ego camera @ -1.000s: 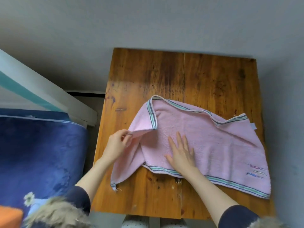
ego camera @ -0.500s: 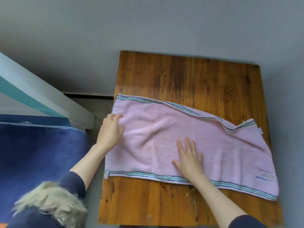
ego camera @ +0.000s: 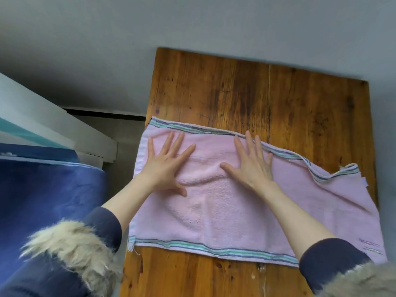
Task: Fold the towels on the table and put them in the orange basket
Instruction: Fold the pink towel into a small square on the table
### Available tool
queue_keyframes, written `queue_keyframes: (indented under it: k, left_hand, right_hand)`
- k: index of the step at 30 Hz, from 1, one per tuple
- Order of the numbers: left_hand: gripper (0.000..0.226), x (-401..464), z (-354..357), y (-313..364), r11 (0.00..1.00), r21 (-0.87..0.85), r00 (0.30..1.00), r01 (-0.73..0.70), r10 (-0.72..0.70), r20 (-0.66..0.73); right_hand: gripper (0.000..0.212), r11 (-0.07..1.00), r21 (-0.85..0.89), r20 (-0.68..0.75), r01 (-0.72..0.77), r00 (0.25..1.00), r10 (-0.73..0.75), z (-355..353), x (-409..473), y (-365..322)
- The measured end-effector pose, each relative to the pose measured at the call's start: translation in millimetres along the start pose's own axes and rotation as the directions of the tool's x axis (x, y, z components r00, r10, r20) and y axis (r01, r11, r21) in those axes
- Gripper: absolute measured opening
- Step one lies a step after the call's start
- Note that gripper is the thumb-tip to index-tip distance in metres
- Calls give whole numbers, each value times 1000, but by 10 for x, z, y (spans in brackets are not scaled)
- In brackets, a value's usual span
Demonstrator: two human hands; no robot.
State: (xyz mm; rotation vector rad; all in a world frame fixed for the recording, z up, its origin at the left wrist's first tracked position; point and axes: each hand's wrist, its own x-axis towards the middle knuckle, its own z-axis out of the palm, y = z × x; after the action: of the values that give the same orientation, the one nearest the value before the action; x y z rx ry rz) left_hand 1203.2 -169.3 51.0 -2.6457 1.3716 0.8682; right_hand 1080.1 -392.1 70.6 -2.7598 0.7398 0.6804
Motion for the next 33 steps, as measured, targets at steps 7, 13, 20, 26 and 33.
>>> queue_keyframes:
  k: [7, 13, 20, 26, 33]
  left_hand:
    - [102, 102, -65, -12, 998, -64, 992, 6, -14, -124]
    - [77, 329, -66, 167, 998, 7, 954, 62, -58, -294]
    - [76, 471, -68, 236, 988, -81, 956, 132, -149, -254]
    - [68, 363, -59, 1031, 987, -138, 942, 83, -123, -311]
    - [63, 605, 105, 2481, 999, -21, 976, -31, 26, -215]
  right_hand:
    - [89, 999, -37, -64, 11, 998, -13, -43, 284, 76]
    - [75, 996, -70, -270, 48, 961, -65, 84, 158, -28]
    - [69, 988, 55, -165, 145, 977, -134, 113, 205, 128]
    - [52, 919, 268, -364, 289, 914, -181, -11, -239, 687]
    - [24, 927, 338, -616, 163, 783, 87, -151, -768, 2172]
